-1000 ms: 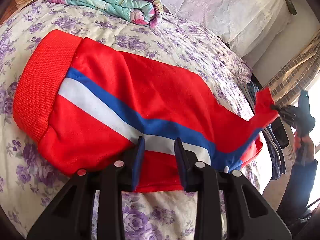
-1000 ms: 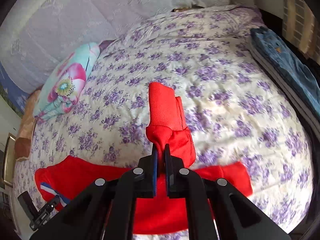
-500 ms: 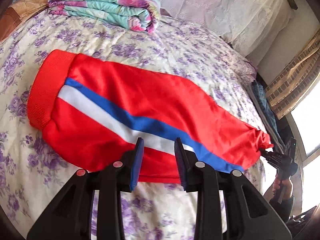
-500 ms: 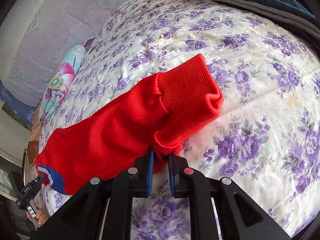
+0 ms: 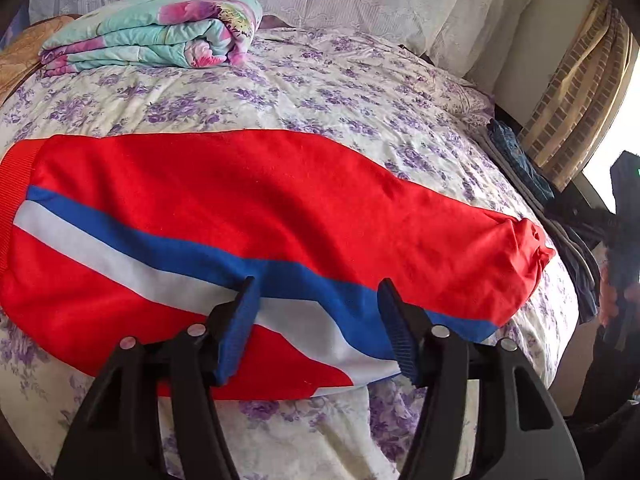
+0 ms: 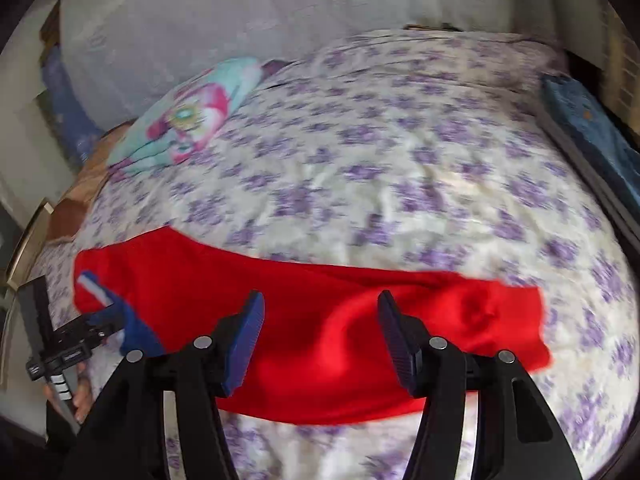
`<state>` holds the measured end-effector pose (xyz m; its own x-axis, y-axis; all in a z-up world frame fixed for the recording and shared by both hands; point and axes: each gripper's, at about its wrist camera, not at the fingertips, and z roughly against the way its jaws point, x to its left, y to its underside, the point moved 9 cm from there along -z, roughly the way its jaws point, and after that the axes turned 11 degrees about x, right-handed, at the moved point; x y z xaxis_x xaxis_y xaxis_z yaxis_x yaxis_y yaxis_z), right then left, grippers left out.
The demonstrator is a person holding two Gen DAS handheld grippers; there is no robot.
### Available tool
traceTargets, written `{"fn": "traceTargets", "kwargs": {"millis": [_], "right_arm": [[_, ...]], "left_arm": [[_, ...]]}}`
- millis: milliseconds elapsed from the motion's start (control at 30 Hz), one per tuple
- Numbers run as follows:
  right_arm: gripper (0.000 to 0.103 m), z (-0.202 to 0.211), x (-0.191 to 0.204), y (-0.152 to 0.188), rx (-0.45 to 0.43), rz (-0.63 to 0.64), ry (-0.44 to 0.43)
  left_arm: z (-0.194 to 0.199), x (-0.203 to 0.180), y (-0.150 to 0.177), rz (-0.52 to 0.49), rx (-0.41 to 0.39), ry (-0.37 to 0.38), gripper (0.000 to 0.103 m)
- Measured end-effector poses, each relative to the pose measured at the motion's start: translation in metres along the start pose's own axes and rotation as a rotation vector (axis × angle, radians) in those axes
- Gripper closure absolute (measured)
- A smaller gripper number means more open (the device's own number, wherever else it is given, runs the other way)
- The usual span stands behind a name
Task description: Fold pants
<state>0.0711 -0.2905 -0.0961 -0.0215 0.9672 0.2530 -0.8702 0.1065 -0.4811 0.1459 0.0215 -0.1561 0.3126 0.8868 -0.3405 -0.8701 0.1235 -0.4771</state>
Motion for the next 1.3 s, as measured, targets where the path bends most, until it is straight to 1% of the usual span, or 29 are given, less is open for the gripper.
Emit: {"fn": "traceTargets", "kwargs": {"millis": [33,100,167,200,233,300,367,433,467,500,533,567,600,633,700,733,800,867,900,933,967,1000,1033,1100,1133,1167,1233,1267,1300], "right_arm": [[0.042,-0.014,0.031,-0.017,0.024,0.08,-0.046],[0.042,-0.046,0.088,-0.045,0.071,0.237,-0.101],[0.042,-0.082,0.133,-0.066,0.141,0.349,-0.145],[0.042,-0.099,0.15,-0.072,0.17,0.384,-0.14],[0.042,-0.115,0.161,-0.08,0.197,0.415,-0.125],[0.042,-0.141,0.174,-0.086,0.243,0.453,-0.104],[0.042,-0.159,0.18,-0.087,0.297,0.473,-0.132],[0.042,-0.17,0.182,-0.08,0.352,0.472,-0.187],[0.066,-0.177,0.184,-0.077,0.373,0.464,-0.222],[0.097,-0.178,0.186,-0.074,0.373,0.46,-0.249],[0.098,-0.177,0.19,-0.071,0.374,0.473,-0.263],[0.098,-0.174,0.193,-0.072,0.337,0.494,-0.226],[0.098,-0.169,0.197,-0.077,0.301,0.513,-0.18],[0.098,-0.164,0.202,-0.083,0.275,0.523,-0.161],[0.098,-0.159,0.216,-0.096,0.253,0.554,-0.134],[0.098,-0.163,0.22,-0.1,0.267,0.566,-0.117],[0.097,-0.189,0.219,-0.097,0.344,0.557,-0.085],[0.093,-0.218,0.209,-0.083,0.432,0.541,-0.074],[0.092,-0.219,0.209,-0.083,0.415,0.533,-0.096],[0.09,-0.215,0.208,-0.084,0.418,0.529,-0.107],[0.078,-0.206,0.204,-0.088,0.423,0.509,-0.103],[0.066,-0.193,0.196,-0.094,0.403,0.474,-0.086],[0.062,-0.175,0.19,-0.101,0.355,0.447,-0.077],[0.061,-0.133,0.183,-0.102,0.267,0.463,-0.073],[0.061,-0.116,0.18,-0.096,0.251,0.468,-0.079],[0.061,-0.102,0.175,-0.084,0.255,0.46,-0.094],[0.061,-0.087,0.17,-0.048,0.295,0.447,-0.15],[0.063,-0.083,0.17,-0.029,0.308,0.446,-0.172],[0.07,-0.081,0.169,-0.01,0.311,0.445,-0.182]], "left_arm": [[0.001,0.0,0.0,0.002,-0.002,0.007,0.043],[0.002,0.002,0.001,0.017,-0.003,0.029,0.043],[0.003,0.005,0.002,0.042,0.005,0.03,0.048],[0.004,0.007,0.003,0.054,0.013,0.009,0.054],[0.005,0.008,0.004,0.055,0.02,-0.009,0.056],[0.008,0.009,0.006,0.049,0.032,-0.021,0.057],[0.009,0.01,0.008,0.046,0.036,-0.024,0.057],[0.009,0.011,0.008,0.05,0.036,-0.018,0.057],[0.009,0.011,0.008,0.055,0.036,-0.016,0.057],[0.009,0.012,0.008,0.058,0.036,-0.016,0.057],[0.01,0.012,0.009,0.062,0.035,-0.017,0.057],[0.01,0.012,0.01,0.066,0.036,-0.023,0.058],[0.01,0.011,0.011,0.068,0.038,-0.04,0.062],[0.01,0.012,0.011,0.069,0.041,-0.067,0.067],[0.01,0.012,0.012,0.075,0.046,-0.105,0.069],[0.008,0.012,0.011,0.075,0.051,-0.117,0.07],[0.004,0.013,0.011,0.073,0.051,-0.14,0.07],[0.004,0.013,0.011,0.067,0.046,-0.145,0.07],[0.004,0.013,0.011,0.063,0.051,-0.144,0.07],[0.005,0.013,0.01,0.056,0.061,-0.14,0.07],[0.007,0.013,0.01,0.054,0.075,-0.131,0.07],[0.01,0.013,0.009,0.052,0.094,-0.118,0.07],[0.014,0.014,0.007,0.052,0.109,-0.109,0.07],[0.028,0.015,-0.002,0.051,0.11,-0.113,0.072],[0.036,0.013,-0.01,0.047,0.099,-0.11,0.072],[0.041,0.011,-0.018,0.046,0.09,-0.099,0.072],[0.042,0.004,-0.039,0.061,0.095,-0.066,0.072],[0.037,0.002,-0.049,0.068,0.11,-0.066,0.072],[0.029,-0.002,-0.059,0.071,0.125,-0.064,0.072]]}}
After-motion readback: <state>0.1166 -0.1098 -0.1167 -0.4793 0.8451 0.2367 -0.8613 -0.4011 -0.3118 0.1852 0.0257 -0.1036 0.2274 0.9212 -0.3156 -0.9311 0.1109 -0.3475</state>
